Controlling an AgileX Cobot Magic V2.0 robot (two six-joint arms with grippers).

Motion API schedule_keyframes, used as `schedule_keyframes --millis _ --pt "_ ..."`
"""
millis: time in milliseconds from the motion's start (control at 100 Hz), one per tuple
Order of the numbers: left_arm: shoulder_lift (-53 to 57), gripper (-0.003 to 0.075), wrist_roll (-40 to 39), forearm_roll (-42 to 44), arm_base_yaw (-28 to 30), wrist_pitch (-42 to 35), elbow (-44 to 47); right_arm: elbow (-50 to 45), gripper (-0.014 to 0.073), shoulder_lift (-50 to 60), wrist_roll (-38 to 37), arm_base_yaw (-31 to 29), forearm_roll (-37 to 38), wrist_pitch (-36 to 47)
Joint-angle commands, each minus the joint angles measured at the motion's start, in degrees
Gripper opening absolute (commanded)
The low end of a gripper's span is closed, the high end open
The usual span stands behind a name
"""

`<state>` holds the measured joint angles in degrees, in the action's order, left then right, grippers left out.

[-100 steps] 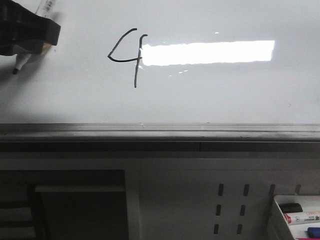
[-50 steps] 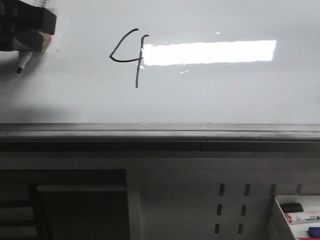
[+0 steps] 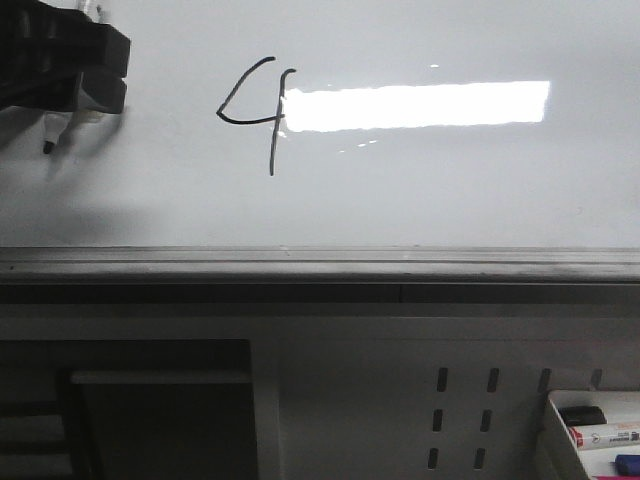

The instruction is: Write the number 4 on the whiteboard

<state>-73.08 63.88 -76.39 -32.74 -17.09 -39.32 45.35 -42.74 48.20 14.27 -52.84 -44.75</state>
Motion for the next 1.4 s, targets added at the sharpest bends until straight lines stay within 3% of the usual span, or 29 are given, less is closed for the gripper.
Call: schedule_keyframes --millis 0,260,430,510,620,690,770,880,890,980,1090,1390 --pt "1.1 0.0456 -0.5 0.5 0.1 -1.0 -1.7 1.4 0.0447 0.3 -0.1 -0.4 -2.4 1.7" --pt "3.2 0.0529 3.2 0.5 0.1 1.0 -1.6 1.4 0.0447 0.3 -0.1 -0.4 -1.8 2.4" --pt "9.0 0.053 3.5 0.5 0.1 2.1 0.0 1.4 0.044 0.5 -0.1 -0.4 -1.3 4.7" --pt "13.1 0.0527 5.2 0.5 0.1 2.1 1.9 1.4 0.0384 1.0 -0.1 -0.4 -1.3 6.2" --pt "20.5 0.051 6.1 0.5 0.1 2.1 5.6 1.2 0.0234 2.0 -0.2 -0.4 -1.3 7.6" --pt "25.7 0.0477 6.1 0.5 0.1 2.2 8.2 0.5 0.0104 3.2 -0.2 -0.4 -1.3 8.8" --pt "32.0 0.0391 6.1 0.4 0.1 3.8 10.7 -1.5 -0.0076 5.4 -0.2 -0.4 -1.3 11.2" --pt "41.1 0.02 6.1 0.3 0.1 6.8 14.0 -6.0 -0.0051 10.9 -0.2 -0.4 -1.7 16.9" --pt "42.2 0.0154 6.1 0.3 0.1 7.3 14.4 -6.4 -0.0051 11.8 -0.2 -0.4 -1.7 17.9" --pt "48.6 -0.0022 6.1 0.3 0.1 10.7 16.2 -11.4 -0.0052 17.9 -0.2 -0.4 -1.7 24.3" --pt "56.1 -0.002 6.1 0.4 0.1 13.1 18.5 -16.9 -0.0053 25.2 0.0 -0.4 -1.7 27.9" --pt "71.7 -0.002 6.1 -0.3 0.1 15.7 25.9 -31.0 -0.0053 40.7 0.0 -0.4 -0.6 25.7"
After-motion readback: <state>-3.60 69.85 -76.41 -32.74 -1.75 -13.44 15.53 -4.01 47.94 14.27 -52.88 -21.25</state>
